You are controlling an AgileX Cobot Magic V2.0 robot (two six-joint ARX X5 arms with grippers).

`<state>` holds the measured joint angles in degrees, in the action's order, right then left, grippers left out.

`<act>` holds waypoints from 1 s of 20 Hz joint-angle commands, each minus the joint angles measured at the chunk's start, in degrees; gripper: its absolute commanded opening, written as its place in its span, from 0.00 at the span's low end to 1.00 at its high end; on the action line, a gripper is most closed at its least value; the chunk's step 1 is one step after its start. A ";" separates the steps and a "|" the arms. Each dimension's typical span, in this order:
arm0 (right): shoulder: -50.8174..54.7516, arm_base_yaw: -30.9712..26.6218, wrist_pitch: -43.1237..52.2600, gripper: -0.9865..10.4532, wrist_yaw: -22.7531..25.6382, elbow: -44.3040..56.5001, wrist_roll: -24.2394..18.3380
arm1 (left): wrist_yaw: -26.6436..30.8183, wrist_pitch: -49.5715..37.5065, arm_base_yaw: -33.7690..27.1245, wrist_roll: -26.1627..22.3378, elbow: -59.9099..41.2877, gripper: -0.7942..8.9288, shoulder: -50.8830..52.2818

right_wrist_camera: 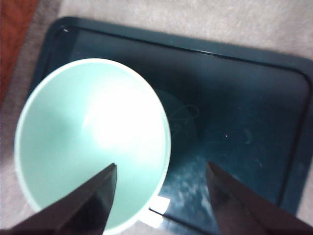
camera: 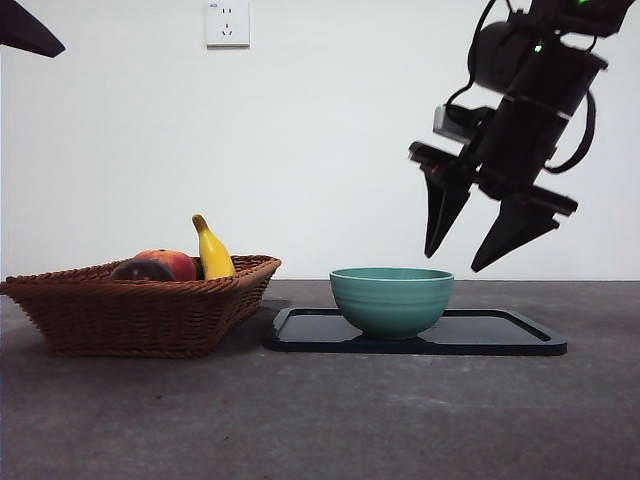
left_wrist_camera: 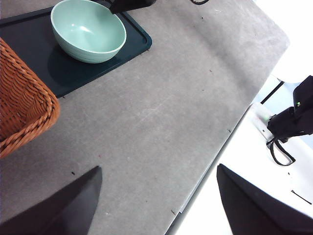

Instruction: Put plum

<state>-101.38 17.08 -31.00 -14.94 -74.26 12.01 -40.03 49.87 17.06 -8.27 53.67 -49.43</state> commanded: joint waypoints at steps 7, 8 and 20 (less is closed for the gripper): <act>-5.77 1.29 3.89 0.23 0.31 -1.16 -0.66 | -0.24 -0.55 0.22 -0.70 1.03 0.46 -0.35; -5.84 1.29 4.24 0.20 0.68 -1.16 -0.68 | -0.26 -0.50 0.22 -0.70 1.03 0.46 -0.35; 1.81 1.16 5.22 0.09 4.07 -1.75 -0.90 | -0.26 -0.13 0.22 -0.70 1.03 0.46 -0.35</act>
<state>-99.57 17.96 -26.33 -10.85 -74.32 11.77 -40.03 50.00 17.06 -8.27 53.67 -49.43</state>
